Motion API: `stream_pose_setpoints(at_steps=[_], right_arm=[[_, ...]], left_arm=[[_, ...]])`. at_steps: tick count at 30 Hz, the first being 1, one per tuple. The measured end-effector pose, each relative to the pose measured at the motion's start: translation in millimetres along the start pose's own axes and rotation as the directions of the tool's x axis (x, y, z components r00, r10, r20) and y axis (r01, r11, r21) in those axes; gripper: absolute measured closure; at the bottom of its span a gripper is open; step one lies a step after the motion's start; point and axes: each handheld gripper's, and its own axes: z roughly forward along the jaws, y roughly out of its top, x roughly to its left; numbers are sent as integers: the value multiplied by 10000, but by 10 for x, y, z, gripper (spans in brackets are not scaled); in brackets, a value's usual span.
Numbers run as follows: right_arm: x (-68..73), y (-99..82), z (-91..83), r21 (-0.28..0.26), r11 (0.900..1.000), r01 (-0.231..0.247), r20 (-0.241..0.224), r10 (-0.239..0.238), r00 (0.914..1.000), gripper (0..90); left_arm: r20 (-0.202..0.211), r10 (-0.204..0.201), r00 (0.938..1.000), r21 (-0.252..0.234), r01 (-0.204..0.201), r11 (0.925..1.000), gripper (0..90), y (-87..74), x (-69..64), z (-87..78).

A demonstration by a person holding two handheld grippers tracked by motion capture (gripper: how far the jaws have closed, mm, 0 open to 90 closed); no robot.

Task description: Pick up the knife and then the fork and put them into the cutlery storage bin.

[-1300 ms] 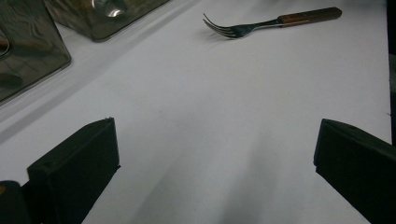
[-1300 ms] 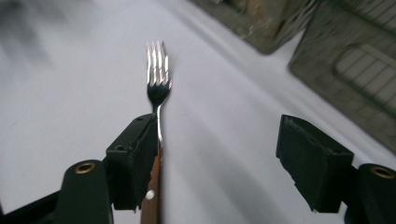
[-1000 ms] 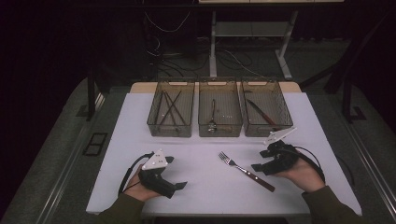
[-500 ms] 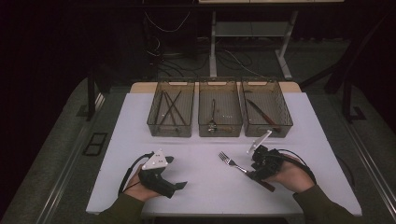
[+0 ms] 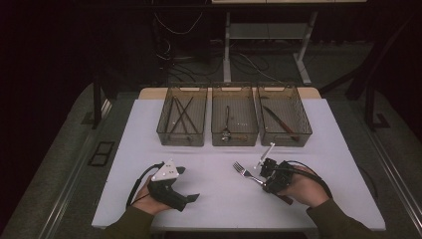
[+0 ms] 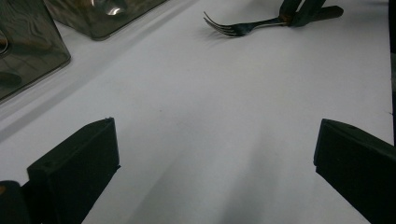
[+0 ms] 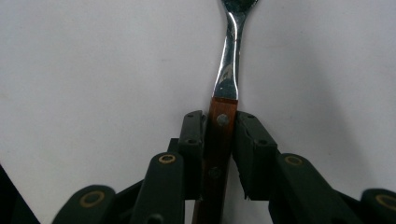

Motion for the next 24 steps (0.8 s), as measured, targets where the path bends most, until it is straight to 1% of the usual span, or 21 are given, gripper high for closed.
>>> stream_pose_setpoints(at_steps=[1, 3, 4, 7, 8, 10, 14, 18, 19, 20, 22, 23, 24], right_arm=[[9, 10, -2, 68, 9999, -143, -103, 143, 9998, 747], [3, 26, 0, 191, 9997, -129, -6, 129, 9999, 760], [7, 33, 1, 221, 9995, -210, -107, 212, 9997, 768], [-6, 52, 8, 346, 9994, -7, 26, 6, 10000, 772], [6, 60, 5, 378, 9993, -77, -57, 79, 10000, 773], [16, 66, 7, 430, 9991, -23, -3, 23, 10000, 774], [21, 58, 3, 387, 9992, 25, -4, -25, 10000, 775], [9, 34, -3, 200, 9997, 127, -42, -126, 9999, 775], [-2, 26, -1, 153, 9996, 223, 72, -225, 9997, 775], [0, 21, -4, 100, 9998, 158, -43, -157, 9999, 775], [4, 15, -18, 15, 10000, 80, -64, -79, 9999, 776], [-13, 8, -19, 3, 9998, 176, 84, -176, 9998, 776], [-25, 2, -28, -81, 9998, 187, 133, -186, 9997, 776]], left_arm=[[-6, 11, 10000, 18, -11, 10000, 0, 0, 1, 0], [-8, 11, 10000, 16, -11, 10000, 0, 0, 0, 0], [-8, 8, 10000, 10, -8, 10000, 0, 0, 0, 0], [-13, 7, 10000, 11, -6, 10000, 0, 0, 1, 0], [-11, 10, 10000, 12, -10, 10000, 0, 0, 0, 0], [-10, 11, 10000, 9, -11, 10000, 0, 0, 0, -1], [-15, 7, 10000, -8, -7, 10000, 0, 0, -1, -3], [-13, 7, 10000, -24, -7, 10000, 0, 1, -1, -4], [-13, 9, 10000, -25, -9, 10000, 0, 0, -1, -4], [-11, 7, 10000, -22, -7, 10000, 0, 1, 0, -3], [-7, 10, 10000, -24, -10, 10000, 0, 1, -1, -4], [-12, 9, 10000, -27, -9, 10000, 0, 1, -2, -5], [-7, 13, 10000, -30, -13, 10000, 0, 2, -1, -6]])
